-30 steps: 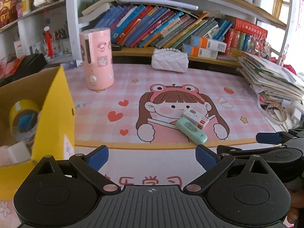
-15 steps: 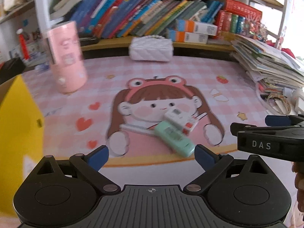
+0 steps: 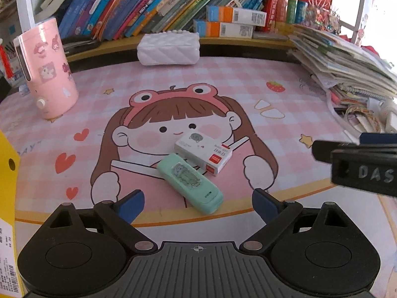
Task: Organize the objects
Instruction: 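Close the left tool on the mint-green eraser while the right tool grasps the white box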
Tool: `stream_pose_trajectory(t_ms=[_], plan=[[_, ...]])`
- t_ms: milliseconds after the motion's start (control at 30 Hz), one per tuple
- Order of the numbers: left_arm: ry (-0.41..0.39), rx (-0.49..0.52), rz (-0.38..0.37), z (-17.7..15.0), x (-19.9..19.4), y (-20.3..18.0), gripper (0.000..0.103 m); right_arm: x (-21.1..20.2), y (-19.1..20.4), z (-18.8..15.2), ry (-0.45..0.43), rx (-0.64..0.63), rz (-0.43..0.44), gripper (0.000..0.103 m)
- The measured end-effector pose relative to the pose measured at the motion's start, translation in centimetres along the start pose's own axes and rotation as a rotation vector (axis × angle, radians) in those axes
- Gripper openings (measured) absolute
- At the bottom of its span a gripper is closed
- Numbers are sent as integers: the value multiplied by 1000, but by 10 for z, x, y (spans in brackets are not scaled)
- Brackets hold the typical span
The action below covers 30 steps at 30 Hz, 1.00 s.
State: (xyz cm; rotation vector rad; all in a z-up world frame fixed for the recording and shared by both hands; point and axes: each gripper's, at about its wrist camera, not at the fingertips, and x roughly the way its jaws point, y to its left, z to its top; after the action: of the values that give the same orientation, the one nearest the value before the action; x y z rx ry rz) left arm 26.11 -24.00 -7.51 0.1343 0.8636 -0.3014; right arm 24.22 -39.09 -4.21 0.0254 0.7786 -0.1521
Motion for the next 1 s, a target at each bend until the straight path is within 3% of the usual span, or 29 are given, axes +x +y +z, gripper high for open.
stream_pose_trajectory(t_ms=[133,433,567,667,1000], plan=[[21,15,16,-2,1,6,73,-3,1,1,-11,1,3,73],[-4,0,30,2,4,10,57,-5,3,1,-13,0,8,73],[16,-27,33,9,8,11,59,-7,6,2,-19,-11,12,73],[24,-45,34,12,12,13,71,-7,7,3,-25,-17,11,73],[22,-103,13,18,17,15,79,-4,4,2,-6,-3,4,73]])
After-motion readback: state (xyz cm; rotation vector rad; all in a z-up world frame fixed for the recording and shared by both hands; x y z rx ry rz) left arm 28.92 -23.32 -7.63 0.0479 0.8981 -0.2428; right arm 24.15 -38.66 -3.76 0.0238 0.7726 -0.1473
